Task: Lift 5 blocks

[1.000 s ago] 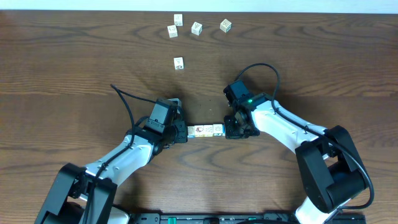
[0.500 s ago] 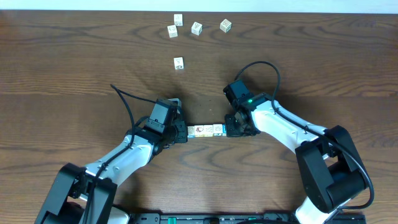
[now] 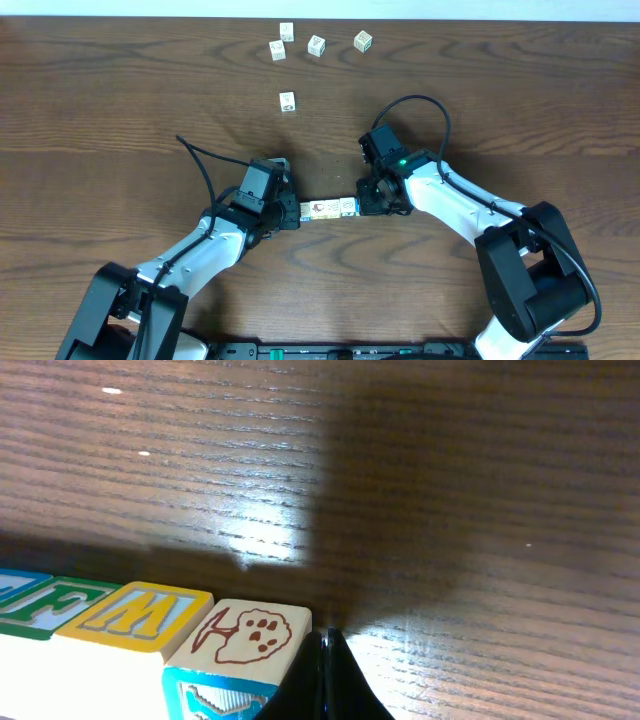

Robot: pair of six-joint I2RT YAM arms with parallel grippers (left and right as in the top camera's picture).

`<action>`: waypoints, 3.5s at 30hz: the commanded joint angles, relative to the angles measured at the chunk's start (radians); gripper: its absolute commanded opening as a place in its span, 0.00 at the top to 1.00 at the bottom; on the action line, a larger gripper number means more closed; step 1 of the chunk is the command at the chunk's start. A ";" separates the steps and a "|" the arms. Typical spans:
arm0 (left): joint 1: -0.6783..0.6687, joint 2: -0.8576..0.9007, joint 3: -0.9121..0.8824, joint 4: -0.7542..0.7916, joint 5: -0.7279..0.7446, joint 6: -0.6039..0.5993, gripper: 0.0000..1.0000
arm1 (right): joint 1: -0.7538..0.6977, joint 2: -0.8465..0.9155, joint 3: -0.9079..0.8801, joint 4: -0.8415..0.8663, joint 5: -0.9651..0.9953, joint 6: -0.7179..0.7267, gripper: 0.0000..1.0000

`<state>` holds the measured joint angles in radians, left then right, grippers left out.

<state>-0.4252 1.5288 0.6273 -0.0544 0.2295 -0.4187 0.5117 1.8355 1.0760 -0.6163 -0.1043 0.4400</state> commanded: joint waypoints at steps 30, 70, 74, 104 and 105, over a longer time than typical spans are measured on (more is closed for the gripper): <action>-0.002 -0.012 -0.005 -0.016 -0.005 -0.002 0.92 | -0.007 -0.001 -0.004 -0.015 -0.077 -0.011 0.99; -0.002 -0.012 -0.005 -0.076 -0.013 0.044 0.92 | -0.007 -0.001 -0.003 -0.007 -0.089 -0.010 0.99; -0.002 -0.012 -0.005 -0.076 -0.012 0.043 0.93 | -0.007 -0.001 -0.003 -0.007 -0.110 -0.010 0.99; -0.002 -0.012 -0.005 -0.037 0.116 0.040 0.93 | -0.006 -0.001 -0.004 0.026 -0.275 -0.012 0.99; -0.002 -0.012 -0.005 -0.037 0.121 0.040 0.93 | -0.006 -0.001 -0.004 0.026 -0.277 -0.011 0.99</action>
<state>-0.4129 1.5288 0.6189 -0.1093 0.2214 -0.3916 0.4953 1.8355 1.0698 -0.6079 -0.2325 0.4397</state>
